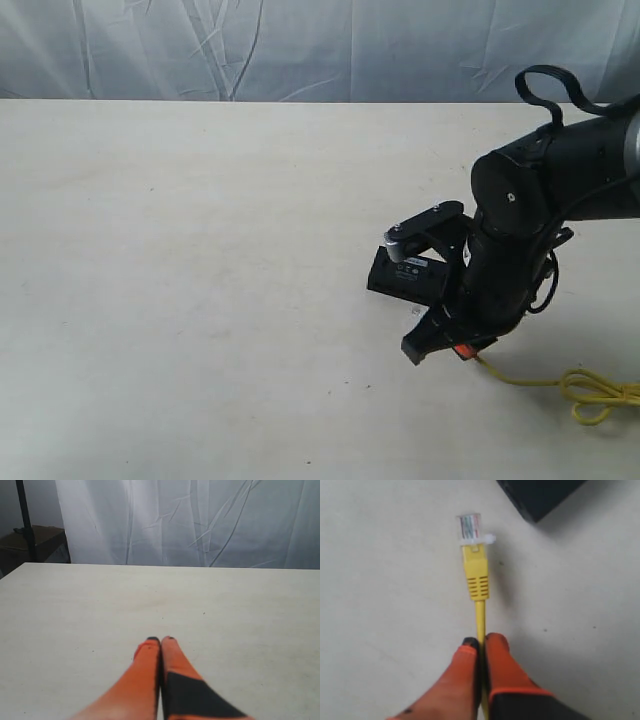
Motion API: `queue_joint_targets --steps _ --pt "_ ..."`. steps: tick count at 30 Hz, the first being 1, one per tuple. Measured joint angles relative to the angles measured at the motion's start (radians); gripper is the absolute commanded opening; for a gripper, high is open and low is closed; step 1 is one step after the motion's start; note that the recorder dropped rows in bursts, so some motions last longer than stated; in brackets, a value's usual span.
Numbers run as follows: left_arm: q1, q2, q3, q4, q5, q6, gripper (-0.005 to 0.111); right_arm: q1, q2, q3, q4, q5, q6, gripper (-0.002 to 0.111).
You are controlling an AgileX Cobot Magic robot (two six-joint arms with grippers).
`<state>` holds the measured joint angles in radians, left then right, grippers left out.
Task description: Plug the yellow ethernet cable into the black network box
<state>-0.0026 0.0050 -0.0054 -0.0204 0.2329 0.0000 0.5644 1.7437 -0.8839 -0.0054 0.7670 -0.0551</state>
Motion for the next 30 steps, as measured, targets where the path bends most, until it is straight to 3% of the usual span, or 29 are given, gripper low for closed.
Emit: queue_joint_targets --steps 17,24,30 --pt "0.000 0.000 0.000 0.000 0.000 0.000 0.000 0.000 0.017 0.000 -0.150 -0.040 0.234 -0.001" --pt "0.000 0.000 0.000 0.000 0.000 0.000 0.000 0.000 -0.029 0.000 -0.014 0.111 0.043 -0.001" --pt "0.000 0.000 0.000 0.000 0.000 0.000 0.000 0.000 -0.055 0.006 0.031 0.078 -0.009 -0.001"
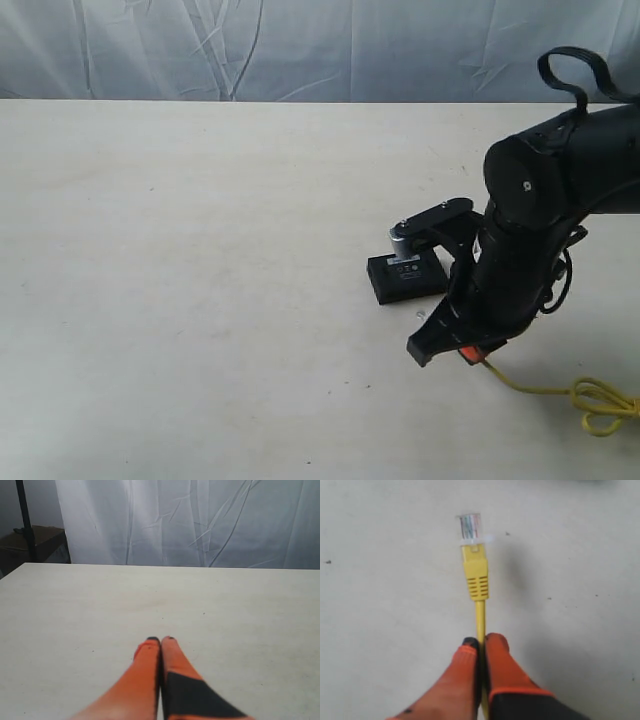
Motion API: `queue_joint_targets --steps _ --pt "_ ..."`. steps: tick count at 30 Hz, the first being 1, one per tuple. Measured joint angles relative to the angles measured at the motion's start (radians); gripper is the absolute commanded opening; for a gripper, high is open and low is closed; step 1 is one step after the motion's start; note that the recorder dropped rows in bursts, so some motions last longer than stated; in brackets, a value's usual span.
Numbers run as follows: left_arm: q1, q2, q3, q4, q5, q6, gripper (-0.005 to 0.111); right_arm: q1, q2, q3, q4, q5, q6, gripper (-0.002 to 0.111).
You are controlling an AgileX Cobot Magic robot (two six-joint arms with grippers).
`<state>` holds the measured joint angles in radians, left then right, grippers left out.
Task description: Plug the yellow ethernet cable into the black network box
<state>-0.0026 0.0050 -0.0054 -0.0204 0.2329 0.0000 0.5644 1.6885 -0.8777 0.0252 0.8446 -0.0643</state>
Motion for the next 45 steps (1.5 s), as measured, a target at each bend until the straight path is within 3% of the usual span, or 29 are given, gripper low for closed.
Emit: queue_joint_targets --steps 15,26,37,45 --pt "0.000 0.000 0.000 0.000 0.000 0.000 0.000 0.000 0.000 0.054 0.100 -0.204 -0.008 -0.001" --pt "0.000 0.000 0.000 0.020 -0.005 0.000 0.000 0.000 0.000 0.054 0.106 -0.206 -0.008 -0.001" --pt "0.000 0.000 0.001 0.034 -0.274 0.007 0.000 0.000 0.000 0.054 0.105 -0.208 -0.010 -0.001" --pt "0.000 0.000 0.001 0.036 -0.346 0.007 0.000 0.000 0.000 0.054 0.106 -0.214 -0.009 -0.001"
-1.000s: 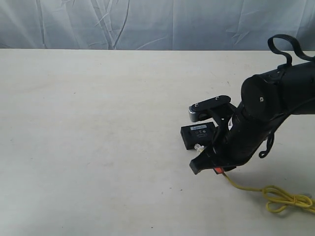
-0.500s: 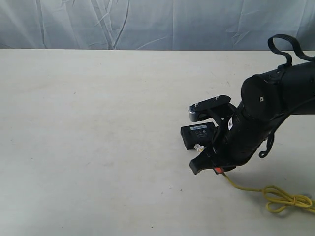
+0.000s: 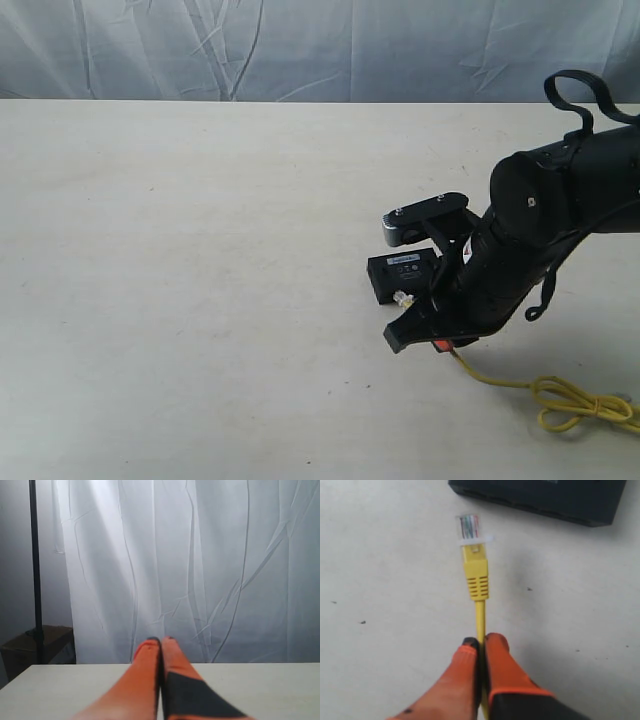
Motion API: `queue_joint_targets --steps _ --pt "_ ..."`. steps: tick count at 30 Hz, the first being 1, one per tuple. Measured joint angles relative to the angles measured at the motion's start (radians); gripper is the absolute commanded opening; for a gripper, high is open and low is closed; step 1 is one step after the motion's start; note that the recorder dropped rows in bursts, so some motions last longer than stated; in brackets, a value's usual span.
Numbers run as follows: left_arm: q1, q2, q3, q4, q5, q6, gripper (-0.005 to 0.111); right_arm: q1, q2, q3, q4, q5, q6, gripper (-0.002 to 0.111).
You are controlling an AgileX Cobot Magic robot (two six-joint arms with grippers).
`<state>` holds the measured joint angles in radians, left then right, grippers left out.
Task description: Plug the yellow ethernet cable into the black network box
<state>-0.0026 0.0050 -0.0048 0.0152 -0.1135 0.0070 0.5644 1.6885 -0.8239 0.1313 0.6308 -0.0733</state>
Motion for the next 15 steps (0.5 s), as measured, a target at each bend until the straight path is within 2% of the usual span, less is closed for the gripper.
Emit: queue_joint_targets --steps 6,8,11,15 --pt "0.000 0.000 0.000 -0.015 -0.024 0.000 0.000 0.000 0.000 0.000 0.000 0.000 -0.002 -0.001" --pt "0.000 0.000 -0.008 -0.050 0.005 0.000 0.000 0.000 0.000 0.000 0.000 0.000 -0.002 -0.001" --pt "0.000 0.037 -0.073 -0.071 0.082 -0.007 0.000 0.000 0.000 0.000 -0.002 -0.002 -0.002 -0.001" --pt "0.000 0.208 -0.203 -0.071 0.138 -0.007 0.000 0.000 0.000 0.000 -0.009 -0.004 -0.002 -0.001"
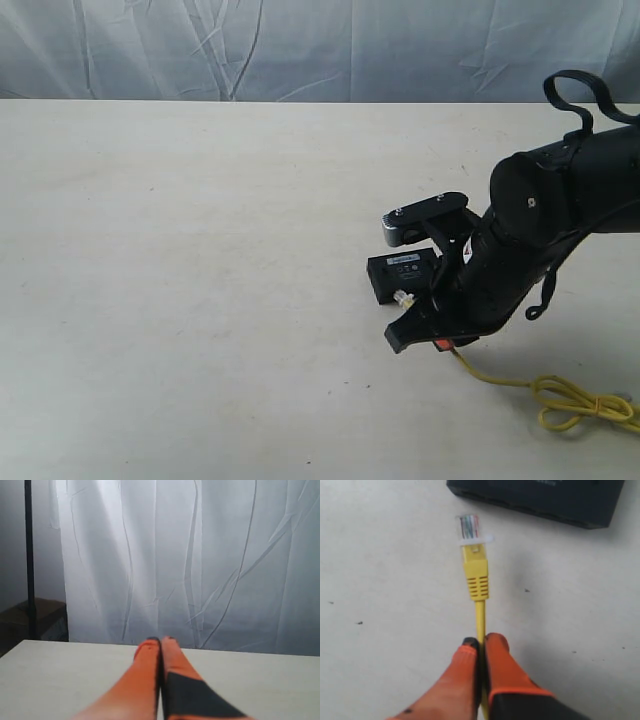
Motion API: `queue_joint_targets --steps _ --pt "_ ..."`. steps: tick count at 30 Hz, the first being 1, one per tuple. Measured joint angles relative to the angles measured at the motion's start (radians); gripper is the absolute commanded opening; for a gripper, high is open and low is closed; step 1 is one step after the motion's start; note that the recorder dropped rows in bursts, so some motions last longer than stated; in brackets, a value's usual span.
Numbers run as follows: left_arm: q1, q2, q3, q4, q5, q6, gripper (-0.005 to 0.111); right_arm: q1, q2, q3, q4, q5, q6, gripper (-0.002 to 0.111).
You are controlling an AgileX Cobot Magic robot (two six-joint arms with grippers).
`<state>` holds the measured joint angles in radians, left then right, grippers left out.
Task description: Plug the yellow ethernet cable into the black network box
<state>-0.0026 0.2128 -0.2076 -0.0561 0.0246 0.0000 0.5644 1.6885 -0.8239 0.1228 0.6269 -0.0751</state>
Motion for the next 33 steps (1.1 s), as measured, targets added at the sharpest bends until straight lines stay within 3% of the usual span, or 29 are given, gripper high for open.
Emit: queue_joint_targets --steps 10,14,22,28,33 --pt "-0.005 0.635 -0.393 -0.015 0.226 0.093 0.000 0.000 0.000 0.000 0.006 0.057 0.002 -0.001" --pt "-0.059 0.876 -0.536 -0.149 0.303 0.290 0.000 0.000 0.000 0.000 0.017 0.068 0.000 -0.001" --pt "-0.197 1.326 -0.819 -0.608 0.413 0.834 0.000 0.000 -0.009 0.000 0.019 0.092 0.000 -0.001" --pt "-0.211 1.599 -1.044 -0.794 0.607 1.172 0.000 0.000 -0.054 0.000 0.062 0.121 0.000 -0.001" --pt "-0.211 1.796 -1.218 -0.891 0.798 1.259 0.000 0.003 -0.100 0.000 0.132 0.137 0.026 -0.001"
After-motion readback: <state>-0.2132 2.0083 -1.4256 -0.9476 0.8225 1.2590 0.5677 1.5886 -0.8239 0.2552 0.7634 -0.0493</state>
